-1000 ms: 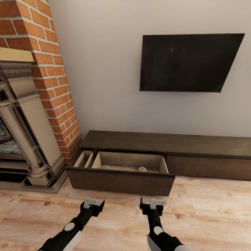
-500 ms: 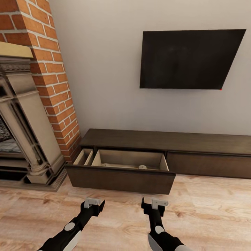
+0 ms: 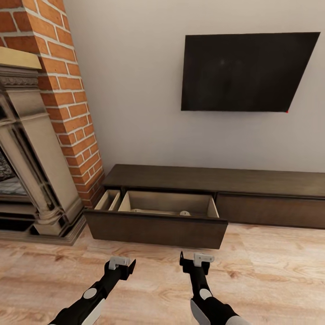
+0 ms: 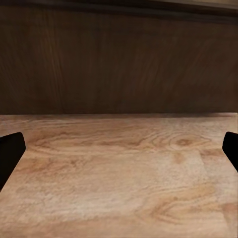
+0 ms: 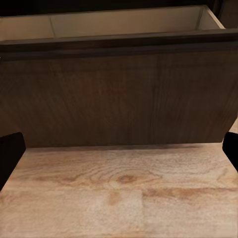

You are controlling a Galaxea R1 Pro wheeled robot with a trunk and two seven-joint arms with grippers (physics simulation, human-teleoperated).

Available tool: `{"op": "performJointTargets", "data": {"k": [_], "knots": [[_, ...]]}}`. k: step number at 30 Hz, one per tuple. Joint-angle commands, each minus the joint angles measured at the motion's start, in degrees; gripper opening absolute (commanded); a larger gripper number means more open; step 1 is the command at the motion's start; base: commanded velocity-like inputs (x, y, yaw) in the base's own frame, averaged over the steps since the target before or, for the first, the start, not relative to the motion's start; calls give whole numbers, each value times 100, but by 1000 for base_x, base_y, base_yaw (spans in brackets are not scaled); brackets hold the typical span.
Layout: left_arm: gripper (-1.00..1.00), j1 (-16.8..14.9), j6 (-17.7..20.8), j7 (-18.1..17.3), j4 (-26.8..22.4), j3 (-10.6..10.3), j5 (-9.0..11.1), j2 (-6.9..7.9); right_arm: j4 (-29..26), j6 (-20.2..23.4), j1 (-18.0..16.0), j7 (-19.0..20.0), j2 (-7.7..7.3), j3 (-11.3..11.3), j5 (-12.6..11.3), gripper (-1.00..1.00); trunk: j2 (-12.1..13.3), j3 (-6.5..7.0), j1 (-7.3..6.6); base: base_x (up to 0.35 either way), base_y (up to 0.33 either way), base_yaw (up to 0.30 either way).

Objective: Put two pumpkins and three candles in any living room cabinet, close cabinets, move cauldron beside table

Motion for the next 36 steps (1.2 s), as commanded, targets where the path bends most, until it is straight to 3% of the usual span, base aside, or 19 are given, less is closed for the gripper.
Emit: {"op": "performJointTargets", "data": {"k": [1, 30, 36], "knots": [[100, -6, -24, -9, 3, -38, 61, 6, -14, -18, -6, -35, -5, 49, -32, 100, -44, -23, 22, 0, 0, 0], [100, -6, -30, 65, 0, 18, 83, 15, -39, -9, -4, -19, -51, 48, -40, 100, -1207, -544, 659, 0, 0, 0], [100, -6, -27, 195, 2, 28, 103, 7, -33, -9, -4, -18, -51, 48, -40, 100, -1207, -544, 659, 0, 0, 0]]}}
